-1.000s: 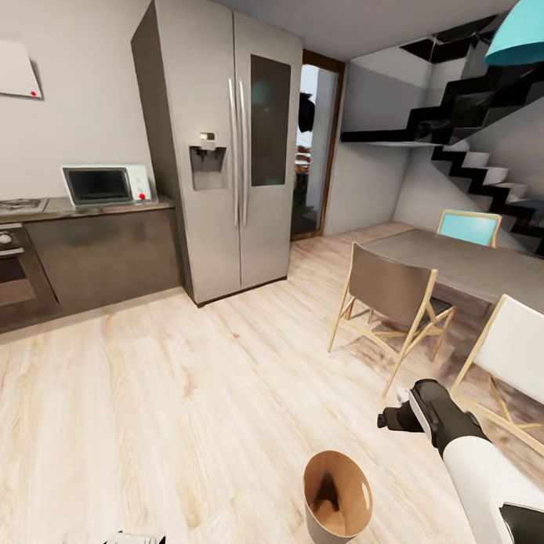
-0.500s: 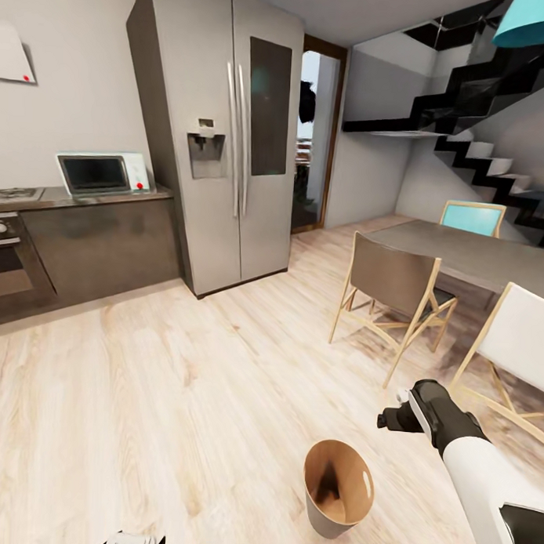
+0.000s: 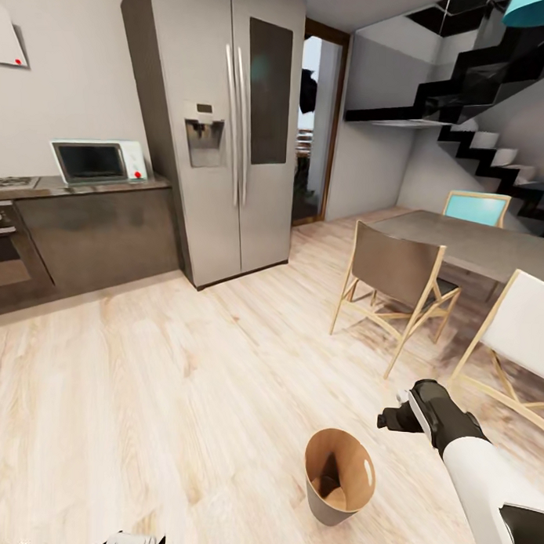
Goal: Put the three can of soda from the living room inside the tash can in the kitchen.
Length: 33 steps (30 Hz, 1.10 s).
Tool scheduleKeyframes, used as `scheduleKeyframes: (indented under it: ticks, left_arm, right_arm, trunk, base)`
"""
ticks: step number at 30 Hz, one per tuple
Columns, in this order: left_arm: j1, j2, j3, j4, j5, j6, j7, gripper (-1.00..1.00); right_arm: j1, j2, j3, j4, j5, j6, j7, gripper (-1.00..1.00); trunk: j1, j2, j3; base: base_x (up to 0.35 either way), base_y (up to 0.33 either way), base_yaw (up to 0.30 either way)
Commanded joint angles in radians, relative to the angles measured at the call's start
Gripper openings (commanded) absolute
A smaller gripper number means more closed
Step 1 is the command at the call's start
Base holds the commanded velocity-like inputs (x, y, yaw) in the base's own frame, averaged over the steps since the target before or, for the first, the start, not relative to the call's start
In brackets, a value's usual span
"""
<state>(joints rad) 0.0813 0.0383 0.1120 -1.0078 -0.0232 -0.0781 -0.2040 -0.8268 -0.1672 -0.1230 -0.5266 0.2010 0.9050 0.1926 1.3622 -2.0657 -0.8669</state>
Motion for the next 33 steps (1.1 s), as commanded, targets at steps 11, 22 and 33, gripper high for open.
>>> scheduleKeyframes:
  ticks: [11,22,33]
  left_arm:
    - [0.000,0.000,0.000,0.000,0.001,0.000,0.000,1.00]
    - [0.000,0.000,0.000,0.000,0.005,-0.010,0.001,1.00]
    - [0.000,0.000,0.001,0.000,0.003,-0.002,0.002,1.00]
  right_arm:
    - [0.000,0.011,0.000,-0.001,0.001,0.000,-0.001,1.00]
    - [0.000,0.014,0.000,0.000,0.001,-0.010,0.000,1.00]
    - [0.001,0.027,0.003,0.002,0.002,-0.030,-0.001,1.00]
  trunk:
    - [0.008,-0.014,-0.015]
    - [0.008,-0.014,-0.015]
    - [0.027,-0.049,-0.032]
  base:
    - [0.011,0.000,0.000]
    - [0.079,0.000,0.000]
    - [0.004,0.000,0.000]
